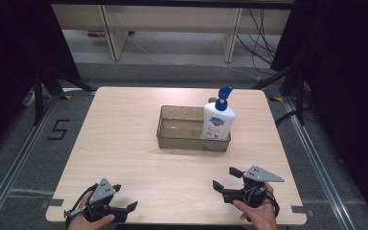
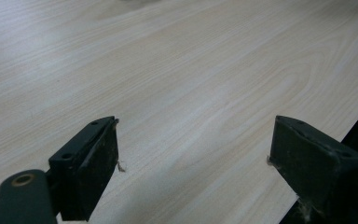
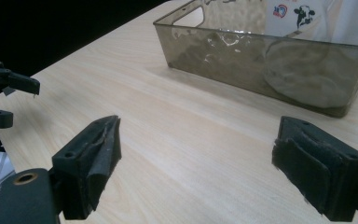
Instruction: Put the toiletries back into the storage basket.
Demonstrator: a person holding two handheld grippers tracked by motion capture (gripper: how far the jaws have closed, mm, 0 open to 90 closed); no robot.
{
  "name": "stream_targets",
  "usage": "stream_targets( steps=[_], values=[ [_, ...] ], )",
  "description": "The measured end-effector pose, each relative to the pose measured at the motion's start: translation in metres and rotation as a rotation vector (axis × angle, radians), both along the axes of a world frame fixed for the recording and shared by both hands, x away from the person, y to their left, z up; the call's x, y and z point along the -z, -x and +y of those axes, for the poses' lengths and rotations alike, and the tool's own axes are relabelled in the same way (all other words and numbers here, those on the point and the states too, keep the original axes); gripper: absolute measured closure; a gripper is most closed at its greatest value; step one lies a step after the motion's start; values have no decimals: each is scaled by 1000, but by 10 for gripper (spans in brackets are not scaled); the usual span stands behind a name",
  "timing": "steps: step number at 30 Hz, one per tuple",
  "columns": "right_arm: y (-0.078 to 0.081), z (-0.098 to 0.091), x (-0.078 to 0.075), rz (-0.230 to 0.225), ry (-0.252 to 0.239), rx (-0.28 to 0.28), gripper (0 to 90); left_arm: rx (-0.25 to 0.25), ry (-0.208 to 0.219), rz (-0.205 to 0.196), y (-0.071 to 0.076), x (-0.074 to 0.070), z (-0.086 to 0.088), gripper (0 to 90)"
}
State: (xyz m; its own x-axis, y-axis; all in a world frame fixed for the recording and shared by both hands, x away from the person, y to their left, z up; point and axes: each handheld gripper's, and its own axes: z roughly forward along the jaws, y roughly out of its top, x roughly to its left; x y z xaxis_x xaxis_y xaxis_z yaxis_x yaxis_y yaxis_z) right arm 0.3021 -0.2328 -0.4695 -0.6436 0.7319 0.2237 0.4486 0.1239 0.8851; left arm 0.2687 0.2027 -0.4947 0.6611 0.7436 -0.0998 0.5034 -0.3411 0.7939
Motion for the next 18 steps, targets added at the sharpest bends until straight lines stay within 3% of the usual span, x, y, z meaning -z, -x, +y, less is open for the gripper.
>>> stream_targets(
  steps=[3, 4, 5, 6, 7, 8, 9, 12, 13, 17, 18],
  values=[
    [3, 0, 2, 22, -4, -8, 152, -1, -5, 5, 0, 0, 0, 149],
    [6, 2, 1, 60, -26, 1, 152, -1, -5, 5, 0, 0, 0, 149],
    [4, 0, 3, 18, 14, -2, 152, 2, -8, 7, 0, -1, 0, 149],
    [5, -1, 3, 16, 16, -5, 152, 0, -6, 6, 0, -1, 0, 149],
    [8, 1, 2, 49, -5, 2, 152, 0, -7, 6, 0, -1, 0, 149],
    [7, -1, 3, 23, 20, -4, 152, 1, -7, 7, 0, -1, 0, 149],
    [7, -1, 4, 19, 14, -4, 152, 0, -5, 6, 0, -1, 0, 149],
    [10, 0, 5, 45, 13, 12, 152, 5, -14, 7, 0, -1, 1, 149],
    [9, -2, 6, 17, 20, -1, 152, -6, 8, 7, 1, -1, -1, 149],
    [12, -3, 7, 22, 13, -9, 152, 5, -15, 7, 0, -1, 1, 149],
    [15, -2, 6, 58, 0, -4, 152, -4, 1, 6, 1, -1, 0, 149]
  ],
)
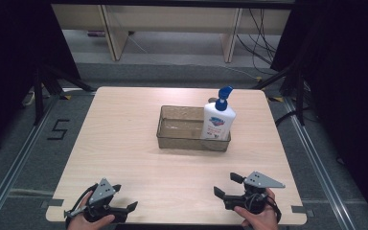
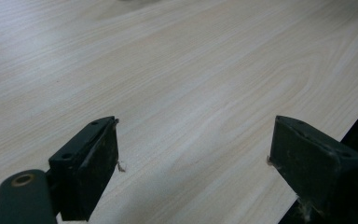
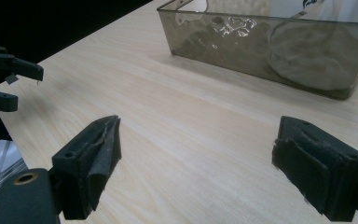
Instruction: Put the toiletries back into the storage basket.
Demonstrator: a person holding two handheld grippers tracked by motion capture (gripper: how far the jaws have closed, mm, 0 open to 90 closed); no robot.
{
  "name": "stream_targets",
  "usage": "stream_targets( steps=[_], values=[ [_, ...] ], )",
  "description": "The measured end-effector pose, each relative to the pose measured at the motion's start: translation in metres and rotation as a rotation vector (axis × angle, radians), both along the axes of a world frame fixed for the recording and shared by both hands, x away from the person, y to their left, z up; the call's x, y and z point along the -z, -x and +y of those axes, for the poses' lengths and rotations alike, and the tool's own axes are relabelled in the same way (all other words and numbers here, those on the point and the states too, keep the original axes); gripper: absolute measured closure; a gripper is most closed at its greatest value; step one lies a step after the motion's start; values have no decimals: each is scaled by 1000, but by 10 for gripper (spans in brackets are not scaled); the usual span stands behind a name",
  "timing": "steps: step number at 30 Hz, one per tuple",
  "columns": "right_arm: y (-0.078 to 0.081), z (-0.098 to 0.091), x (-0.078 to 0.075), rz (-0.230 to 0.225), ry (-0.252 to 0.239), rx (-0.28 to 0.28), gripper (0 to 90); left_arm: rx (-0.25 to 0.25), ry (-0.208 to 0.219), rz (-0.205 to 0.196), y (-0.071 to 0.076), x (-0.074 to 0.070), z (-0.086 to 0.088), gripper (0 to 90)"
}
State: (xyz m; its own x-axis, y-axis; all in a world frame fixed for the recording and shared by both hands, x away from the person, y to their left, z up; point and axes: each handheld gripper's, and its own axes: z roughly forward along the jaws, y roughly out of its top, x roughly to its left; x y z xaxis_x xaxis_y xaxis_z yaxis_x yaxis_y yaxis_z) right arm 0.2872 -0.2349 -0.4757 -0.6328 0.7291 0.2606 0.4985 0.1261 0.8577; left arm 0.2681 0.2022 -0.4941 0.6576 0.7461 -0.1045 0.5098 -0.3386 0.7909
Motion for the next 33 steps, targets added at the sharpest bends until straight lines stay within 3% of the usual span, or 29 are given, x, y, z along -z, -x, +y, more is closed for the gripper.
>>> stream_targets(
  steps=[2, 3, 6, 9, 10, 11, 12, 13, 22, 23, 24, 25, 27, 28, 32, 33],
  values=[
    [-1, -1, 2, -37, 8, -4, 152, 0, 0, 1, 0, 0, 0, 149],
    [2, 0, 0, 12, 5, 10, 152, 2, 3, -2, 0, 1, 0, 149],
    [3, -1, 2, -27, 11, -14, 152, 2, 4, -3, 0, 1, -1, 149],
    [5, -2, 2, -21, 10, -7, 152, 0, 5, -5, 0, 1, 0, 149],
    [7, -3, 2, -1, 9, 1, 152, 6, -15, -1, 0, 0, 1, 149],
    [6, -4, 2, -26, 21, -6, 152, 4, -14, 2, 0, 0, 1, 149],
    [7, -4, 3, -17, 19, -1, 152, 10, -25, 3, 0, 0, 2, 149],
    [7, -4, 3, -23, 2, -5, 152, 0, -1, 0, 0, 1, 0, 149],
    [13, -7, 5, -10, -7, 1, 152, 5, -9, 1, 0, 0, 1, 149],
    [12, -8, 6, -34, 14, 7, 152, -1, -11, -1, 0, 0, 1, 149],
    [15, -7, 5, 16, -5, 8, 152, -2, -9, 0, 0, 1, 0, 149],
    [14, -8, 7, -6, -2, -5, 152, 0, -11, 0, 0, 1, 0, 149],
    [14, -7, 7, -11, 3, 7, 152, 8, -16, -1, -1, 0, 1, 149],
    [16, -7, 7, 13, 1, 16, 152, 5, -7, -1, -1, 1, 1, 149],
    [17, -9, 7, -20, 28, 9, 152, -4, 6, 6, 0, 1, 0, 149],
    [17, -9, 7, -3, 23, 10, 152, 5, -7, 6, -1, 1, 1, 149]
  ],
)
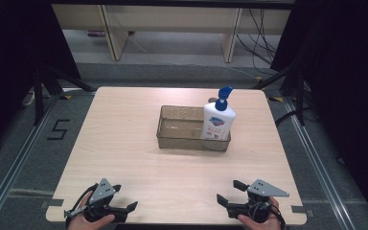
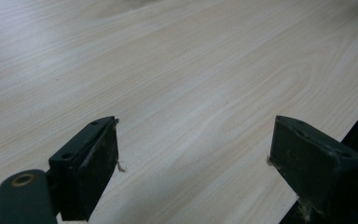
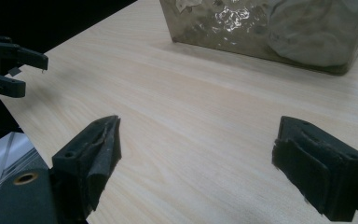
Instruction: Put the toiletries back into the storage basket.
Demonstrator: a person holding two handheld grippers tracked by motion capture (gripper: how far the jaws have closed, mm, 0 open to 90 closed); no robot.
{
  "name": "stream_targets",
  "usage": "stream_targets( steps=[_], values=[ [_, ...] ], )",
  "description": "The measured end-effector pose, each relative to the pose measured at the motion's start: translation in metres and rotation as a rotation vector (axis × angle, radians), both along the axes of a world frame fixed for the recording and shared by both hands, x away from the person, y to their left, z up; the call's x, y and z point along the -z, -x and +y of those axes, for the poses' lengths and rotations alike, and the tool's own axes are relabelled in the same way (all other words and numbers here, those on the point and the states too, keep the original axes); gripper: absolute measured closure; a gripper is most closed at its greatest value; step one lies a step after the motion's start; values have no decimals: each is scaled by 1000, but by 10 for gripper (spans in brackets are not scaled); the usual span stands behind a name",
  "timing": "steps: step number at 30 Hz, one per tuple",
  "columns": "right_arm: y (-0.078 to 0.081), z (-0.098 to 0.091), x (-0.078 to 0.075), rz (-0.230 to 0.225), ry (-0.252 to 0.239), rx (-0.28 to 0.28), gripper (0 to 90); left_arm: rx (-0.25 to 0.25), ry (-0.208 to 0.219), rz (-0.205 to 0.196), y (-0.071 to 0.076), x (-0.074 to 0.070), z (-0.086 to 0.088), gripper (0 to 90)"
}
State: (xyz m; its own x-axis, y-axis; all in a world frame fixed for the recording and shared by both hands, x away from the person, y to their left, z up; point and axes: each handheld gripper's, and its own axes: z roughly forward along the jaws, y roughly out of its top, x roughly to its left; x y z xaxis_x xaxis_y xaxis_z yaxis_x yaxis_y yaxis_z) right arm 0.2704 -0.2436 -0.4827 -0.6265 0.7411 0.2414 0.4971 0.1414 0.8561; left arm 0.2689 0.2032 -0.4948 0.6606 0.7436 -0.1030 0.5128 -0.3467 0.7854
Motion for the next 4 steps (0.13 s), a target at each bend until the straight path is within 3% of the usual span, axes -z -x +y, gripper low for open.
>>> stream_targets(
  steps=[2, 3, 4],
  values=[
    [0, -1, 0, -13, 1, -3, 152, -2, 2, -4, 0, 0, 0, 149],
    [2, 1, 0, 36, -21, 14, 152, 0, 1, -3, 0, 0, 0, 149],
    [2, 1, 0, 34, -21, 12, 152, -4, 0, -4, 0, 0, 0, 149]
  ],
)
